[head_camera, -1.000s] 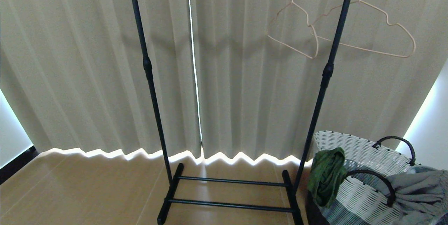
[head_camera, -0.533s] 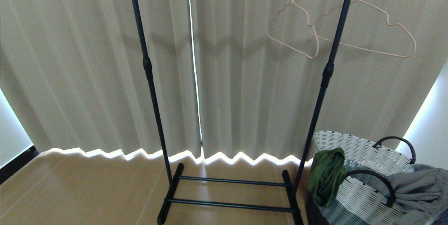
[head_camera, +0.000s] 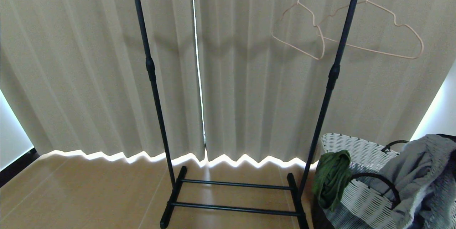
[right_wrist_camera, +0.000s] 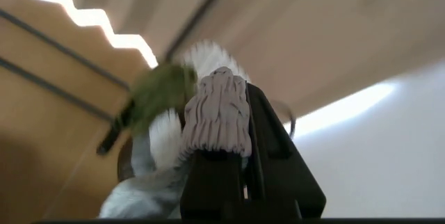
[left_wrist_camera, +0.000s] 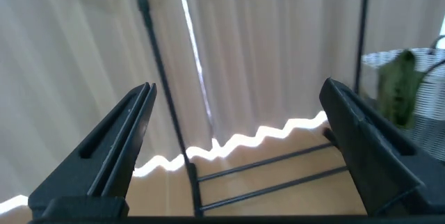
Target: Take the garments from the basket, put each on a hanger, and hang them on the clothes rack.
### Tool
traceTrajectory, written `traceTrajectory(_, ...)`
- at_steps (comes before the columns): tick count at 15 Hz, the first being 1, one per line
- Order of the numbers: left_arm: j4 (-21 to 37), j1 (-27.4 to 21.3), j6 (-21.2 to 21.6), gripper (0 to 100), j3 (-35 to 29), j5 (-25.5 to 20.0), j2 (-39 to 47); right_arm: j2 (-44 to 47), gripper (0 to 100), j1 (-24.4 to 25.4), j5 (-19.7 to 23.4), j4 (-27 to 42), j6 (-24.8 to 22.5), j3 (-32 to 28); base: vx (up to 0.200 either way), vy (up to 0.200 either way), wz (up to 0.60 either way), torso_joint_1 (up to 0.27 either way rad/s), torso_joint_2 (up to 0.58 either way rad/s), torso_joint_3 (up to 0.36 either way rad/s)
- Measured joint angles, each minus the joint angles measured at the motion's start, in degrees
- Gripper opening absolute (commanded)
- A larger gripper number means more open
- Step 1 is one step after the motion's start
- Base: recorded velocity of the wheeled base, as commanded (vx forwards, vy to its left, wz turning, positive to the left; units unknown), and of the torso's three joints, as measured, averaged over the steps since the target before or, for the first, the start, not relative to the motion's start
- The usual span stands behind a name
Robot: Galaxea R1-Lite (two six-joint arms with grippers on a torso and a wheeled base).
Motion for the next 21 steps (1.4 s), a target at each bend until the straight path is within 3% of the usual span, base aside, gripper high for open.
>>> traceTrajectory(3,-1.7,-1.8,0.0,100,-5.4,-0.6,11.3,2.6,0,2.8,0.0,0.0,2.4,-3.6,0.0,0.0,0.0,0.0,0.0,0.0)
traceTrajectory(6,-7.9,-4.4,0.2,100,-8.2,-0.7,23.1,4.5,0,8.1,0.0,0.0,13.0,-5.8,0.0,0.0,0.0,0.0,0.0,0.0)
traceTrajectory(9,-14.3,-9.9,0.2,100,-10.8,-0.6,35.4,7.0,0,13.9,0.2,-0.6,19.3,-8.4,0.0,0.0,0.0,0.0,0.0,0.0)
traceTrajectory(14,-21.3,-27.3,-0.2,100,-15.7,0.4,52.9,8.7,0,19.5,0.3,-0.8,23.7,-12.6,0.0,0.0,0.0,0.0,0.0,0.0)
traceTrajectory(17,-25.3,-36.9,-2.7,100,-18.4,4.8,63.1,8.5,0,22.0,0.5,-2.4,26.5,-13.4,0.0,0.0,0.0,0.0,0.0,0.0)
traceTrajectory(21,-34.4,-47.6,-7.1,100,-23.6,10.7,78.4,7.4,0,23.5,4.4,-2.9,29.4,-13.6,0.0,0.0,0.0,0.0,0.0,0.0)
